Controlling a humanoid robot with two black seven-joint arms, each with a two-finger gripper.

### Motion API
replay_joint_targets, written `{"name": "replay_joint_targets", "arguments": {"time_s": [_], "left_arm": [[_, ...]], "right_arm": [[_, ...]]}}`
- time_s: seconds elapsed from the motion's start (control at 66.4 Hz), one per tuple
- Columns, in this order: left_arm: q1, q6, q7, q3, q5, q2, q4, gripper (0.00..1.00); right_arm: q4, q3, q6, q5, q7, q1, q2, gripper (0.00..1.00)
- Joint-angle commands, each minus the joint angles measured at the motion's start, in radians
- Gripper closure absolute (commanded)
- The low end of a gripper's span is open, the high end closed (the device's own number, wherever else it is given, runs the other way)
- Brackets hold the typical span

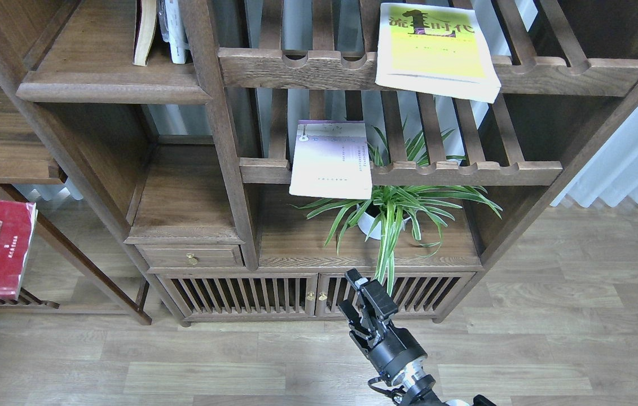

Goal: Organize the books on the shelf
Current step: 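Lift the red book with the left gripper onto the upper side shelf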

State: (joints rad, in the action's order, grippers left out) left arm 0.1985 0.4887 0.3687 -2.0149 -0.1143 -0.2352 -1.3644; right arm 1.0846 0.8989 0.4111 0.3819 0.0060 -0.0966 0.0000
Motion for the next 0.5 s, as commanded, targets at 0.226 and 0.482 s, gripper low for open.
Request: {"name": "replay_joint_targets", "arguments": {"time_s": [0.226,0.482], "left_arm": [[-0.163,0.000,0.010,0.021,0.004,-0.176,0.007,0.95],[-0.209,0.000,0.012,0.091,0.005,-0.225,0.007,0.95]], "right_arm": [[-0.002,0.001,0.002,0.000,0.000,-0.009,0.000,0.01],[-0.002,0.003,0.003,0.000,0.000,-0.012,0.000,0.01]]}}
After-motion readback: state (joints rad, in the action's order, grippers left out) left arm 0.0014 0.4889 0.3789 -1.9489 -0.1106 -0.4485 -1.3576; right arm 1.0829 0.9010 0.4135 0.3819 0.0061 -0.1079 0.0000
